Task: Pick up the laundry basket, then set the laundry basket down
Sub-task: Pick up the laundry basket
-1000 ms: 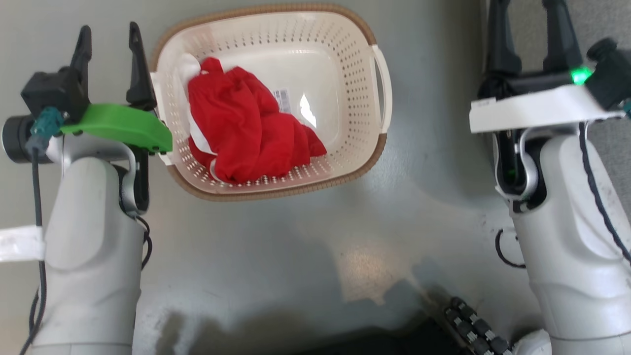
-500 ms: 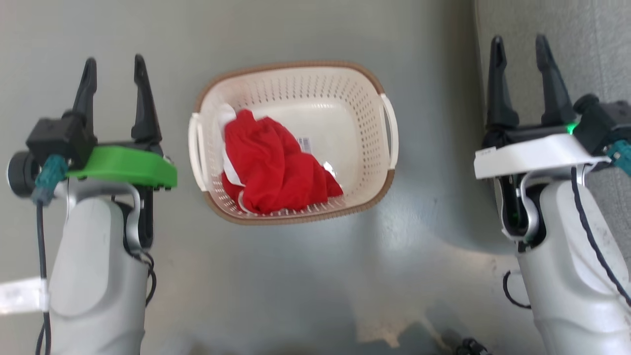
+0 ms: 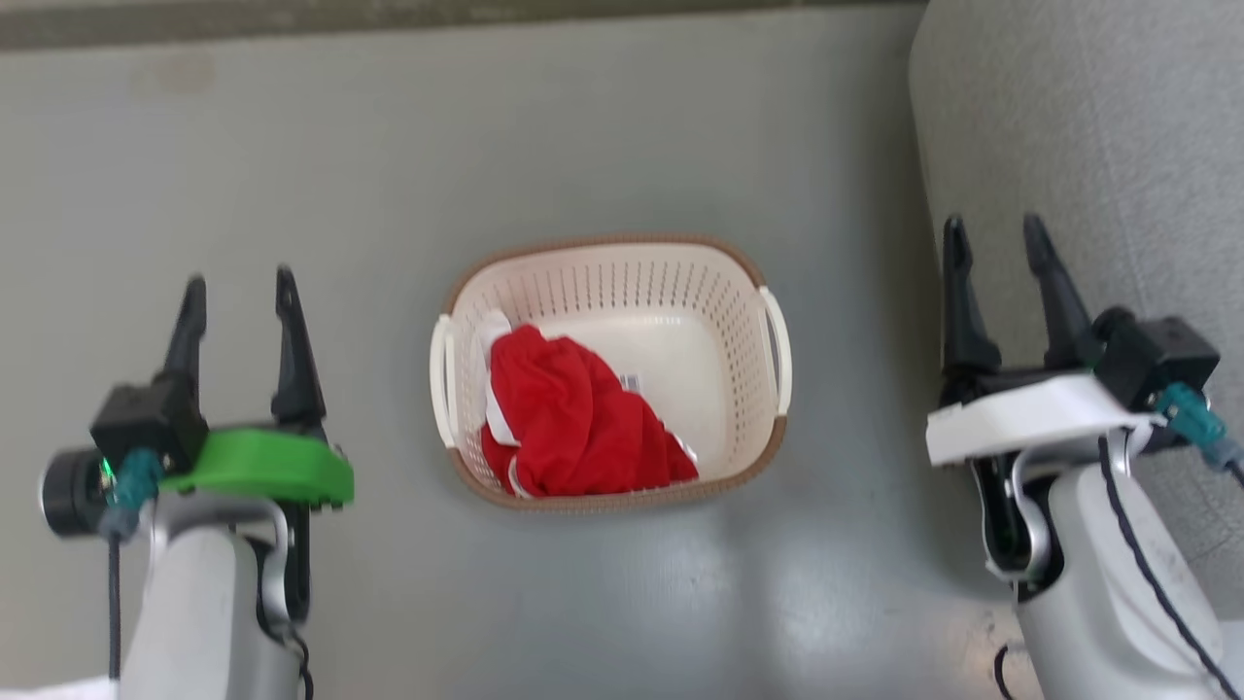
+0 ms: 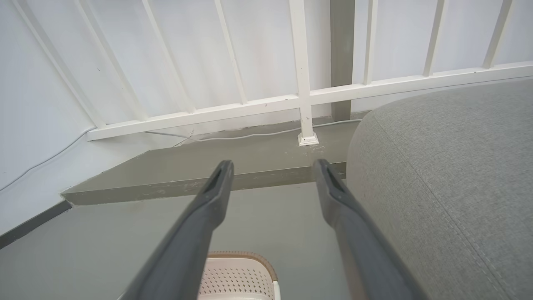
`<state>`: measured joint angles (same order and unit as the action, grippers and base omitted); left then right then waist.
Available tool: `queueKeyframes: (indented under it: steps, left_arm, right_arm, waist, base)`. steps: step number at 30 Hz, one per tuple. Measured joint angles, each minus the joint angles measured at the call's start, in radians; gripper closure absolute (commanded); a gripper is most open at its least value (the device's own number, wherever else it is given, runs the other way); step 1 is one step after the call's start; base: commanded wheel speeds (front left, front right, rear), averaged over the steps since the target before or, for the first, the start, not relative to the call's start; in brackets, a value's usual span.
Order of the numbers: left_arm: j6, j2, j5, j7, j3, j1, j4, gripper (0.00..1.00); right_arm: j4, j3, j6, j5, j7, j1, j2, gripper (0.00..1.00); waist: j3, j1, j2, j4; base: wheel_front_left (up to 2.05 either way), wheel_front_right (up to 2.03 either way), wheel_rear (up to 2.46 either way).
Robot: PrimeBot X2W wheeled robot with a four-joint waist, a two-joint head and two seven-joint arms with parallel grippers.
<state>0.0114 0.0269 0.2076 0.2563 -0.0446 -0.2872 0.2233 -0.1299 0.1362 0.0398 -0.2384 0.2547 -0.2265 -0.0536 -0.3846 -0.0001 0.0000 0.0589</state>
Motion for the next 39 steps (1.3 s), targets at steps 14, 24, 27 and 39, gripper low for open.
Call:
queueKeyframes:
  steps: [14,24,27,39]
  left_arm:
    - [0.021,0.002,0.000,0.000,0.001,0.230,-0.004,0.00]
    - [0.024,0.006,-0.001,0.000,-0.002,0.330,-0.016,0.00]
    - [0.024,0.007,-0.001,0.000,-0.006,0.337,-0.029,0.00]
    - [0.025,0.007,-0.038,0.000,-0.020,0.359,-0.065,0.00]
  right_arm:
    - [-0.027,0.031,0.002,-0.018,0.000,0.173,0.007,0.00]
    - [-0.026,0.045,0.012,-0.018,0.000,0.258,0.010,0.00]
    - [-0.016,0.049,0.014,-0.018,0.000,0.259,0.010,0.00]
    - [0.006,0.059,0.023,-0.018,0.000,0.276,0.010,0.00]
  waist:
    - [0.202,0.0000,0.0000,-0.011]
    - [0.314,-0.0001,0.0000,-0.010]
    - [0.330,0.0000,0.0000,-0.008]
    - [0.333,0.0000,0.0000,-0.004]
  base:
    - [0.00,0.00,0.00]
    - [0.00,0.00,0.00]
    - [0.00,0.00,0.00]
    - [0.00,0.00,0.00]
